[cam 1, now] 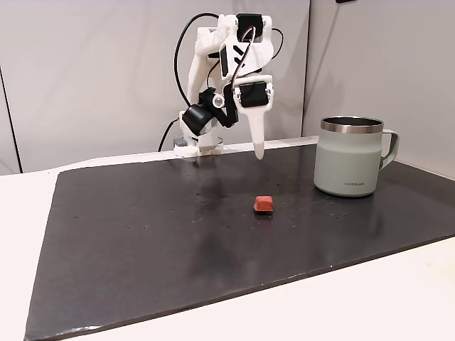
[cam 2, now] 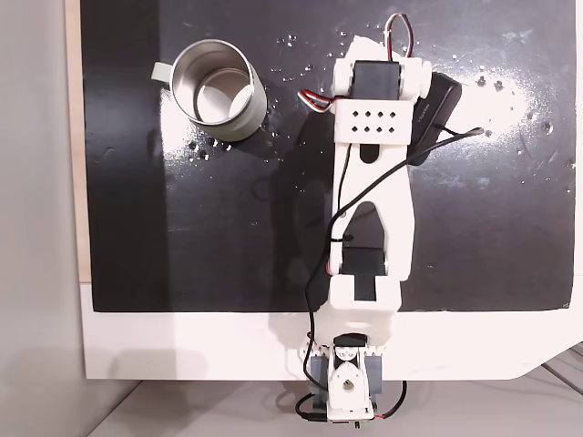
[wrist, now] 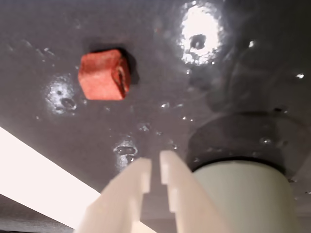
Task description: Grasp a cube and put it in the cup.
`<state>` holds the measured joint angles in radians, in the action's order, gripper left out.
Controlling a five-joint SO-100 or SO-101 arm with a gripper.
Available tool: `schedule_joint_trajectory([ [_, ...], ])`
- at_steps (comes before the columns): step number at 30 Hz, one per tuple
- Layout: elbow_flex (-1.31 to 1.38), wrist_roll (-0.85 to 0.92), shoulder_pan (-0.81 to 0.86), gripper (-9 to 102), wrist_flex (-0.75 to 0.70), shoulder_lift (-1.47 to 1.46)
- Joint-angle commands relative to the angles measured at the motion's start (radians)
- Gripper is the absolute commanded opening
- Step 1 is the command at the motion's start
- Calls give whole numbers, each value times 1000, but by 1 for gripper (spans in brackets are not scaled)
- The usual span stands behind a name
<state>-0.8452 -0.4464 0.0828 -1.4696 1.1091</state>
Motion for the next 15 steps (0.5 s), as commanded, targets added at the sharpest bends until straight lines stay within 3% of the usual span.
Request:
schedule_joint_trajectory([
  [1,201,-15,11,0,-66,-55],
  [7,275,-20,35,3,-83,-121],
  [15,299,-12,51,25,-104,-176],
])
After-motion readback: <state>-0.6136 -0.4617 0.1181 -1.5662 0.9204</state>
